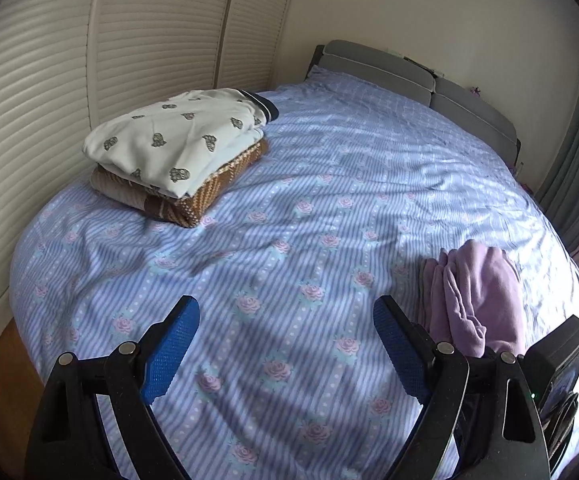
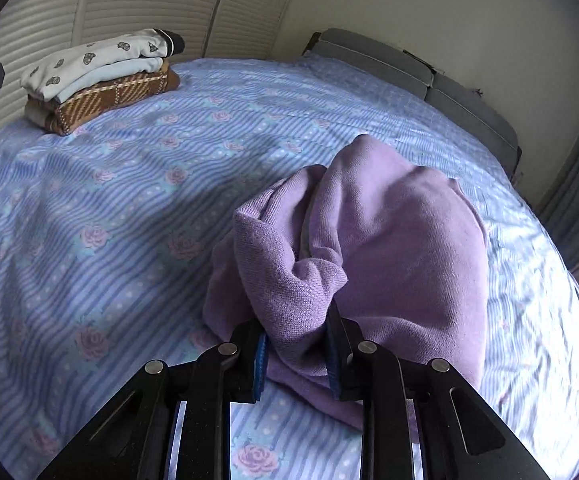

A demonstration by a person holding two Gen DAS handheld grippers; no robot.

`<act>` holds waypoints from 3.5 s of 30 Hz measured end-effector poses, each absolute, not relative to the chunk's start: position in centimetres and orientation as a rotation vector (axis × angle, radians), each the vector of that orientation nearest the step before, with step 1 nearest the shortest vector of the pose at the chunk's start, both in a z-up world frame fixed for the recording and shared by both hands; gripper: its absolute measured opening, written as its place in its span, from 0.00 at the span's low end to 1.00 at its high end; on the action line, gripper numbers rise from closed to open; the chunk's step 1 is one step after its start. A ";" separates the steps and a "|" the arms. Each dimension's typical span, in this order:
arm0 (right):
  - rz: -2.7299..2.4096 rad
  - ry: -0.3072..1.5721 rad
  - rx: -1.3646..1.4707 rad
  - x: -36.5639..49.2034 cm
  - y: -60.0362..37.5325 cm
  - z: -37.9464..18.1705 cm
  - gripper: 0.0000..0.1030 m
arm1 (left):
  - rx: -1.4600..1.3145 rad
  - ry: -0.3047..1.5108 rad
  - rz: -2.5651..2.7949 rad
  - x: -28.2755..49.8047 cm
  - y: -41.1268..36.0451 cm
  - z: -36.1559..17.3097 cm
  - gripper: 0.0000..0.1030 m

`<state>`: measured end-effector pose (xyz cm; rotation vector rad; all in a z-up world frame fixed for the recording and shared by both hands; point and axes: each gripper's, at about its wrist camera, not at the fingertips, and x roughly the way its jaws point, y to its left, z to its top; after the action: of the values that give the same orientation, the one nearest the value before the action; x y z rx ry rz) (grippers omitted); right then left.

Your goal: Fold small clothes

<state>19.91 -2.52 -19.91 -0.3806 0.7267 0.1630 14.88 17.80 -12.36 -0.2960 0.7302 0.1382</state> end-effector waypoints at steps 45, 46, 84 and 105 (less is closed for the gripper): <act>0.004 0.697 0.347 15.0 -24.3 -17.5 0.64 | -0.149 0.944 -0.329 23.8 1.9 -15.1 0.13; 0.005 0.695 0.350 15.0 -24.2 -17.4 0.64 | -0.158 0.937 -0.319 23.5 2.3 -14.9 0.12; 0.048 0.738 0.388 16.0 -23.6 -18.7 0.64 | -0.062 0.974 -0.289 31.6 1.3 -15.8 0.15; -0.139 0.719 0.168 15.6 -22.0 -15.4 0.64 | 0.093 0.836 -0.213 22.7 -0.3 -13.3 0.55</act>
<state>15.61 -21.97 -15.38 0.1685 0.7194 -0.1387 22.74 -0.31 -13.29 0.0933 0.8356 -0.2134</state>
